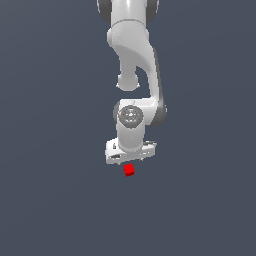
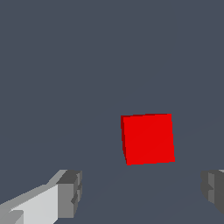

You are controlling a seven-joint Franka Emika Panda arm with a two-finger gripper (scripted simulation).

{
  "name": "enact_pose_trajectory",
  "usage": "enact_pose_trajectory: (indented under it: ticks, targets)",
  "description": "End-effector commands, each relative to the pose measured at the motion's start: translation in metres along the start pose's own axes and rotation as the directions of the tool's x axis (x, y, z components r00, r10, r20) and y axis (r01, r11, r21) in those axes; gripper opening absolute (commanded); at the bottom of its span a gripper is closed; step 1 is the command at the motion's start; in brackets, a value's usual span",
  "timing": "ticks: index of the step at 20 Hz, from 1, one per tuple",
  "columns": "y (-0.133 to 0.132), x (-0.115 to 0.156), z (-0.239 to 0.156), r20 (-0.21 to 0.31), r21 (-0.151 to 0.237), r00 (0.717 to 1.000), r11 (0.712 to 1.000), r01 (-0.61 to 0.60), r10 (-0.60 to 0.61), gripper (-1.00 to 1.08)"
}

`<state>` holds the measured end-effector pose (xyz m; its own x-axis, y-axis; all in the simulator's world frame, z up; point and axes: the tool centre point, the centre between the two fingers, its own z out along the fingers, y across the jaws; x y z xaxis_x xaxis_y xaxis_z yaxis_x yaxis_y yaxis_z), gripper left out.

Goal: Pick up the red cube and move it to a goal position.

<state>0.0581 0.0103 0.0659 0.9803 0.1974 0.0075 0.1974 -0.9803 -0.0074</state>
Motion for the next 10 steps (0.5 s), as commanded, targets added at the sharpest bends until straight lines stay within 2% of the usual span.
enact_pose_trajectory:
  ticks: [1, 10]
  targets:
    - [0.004, 0.007, 0.015, 0.002, -0.002, 1.000, 1.000, 0.024, -0.024, 1.00]
    - [0.011, 0.022, 0.045, 0.008, -0.007, 0.998, 0.998, 0.069, -0.069, 1.00]
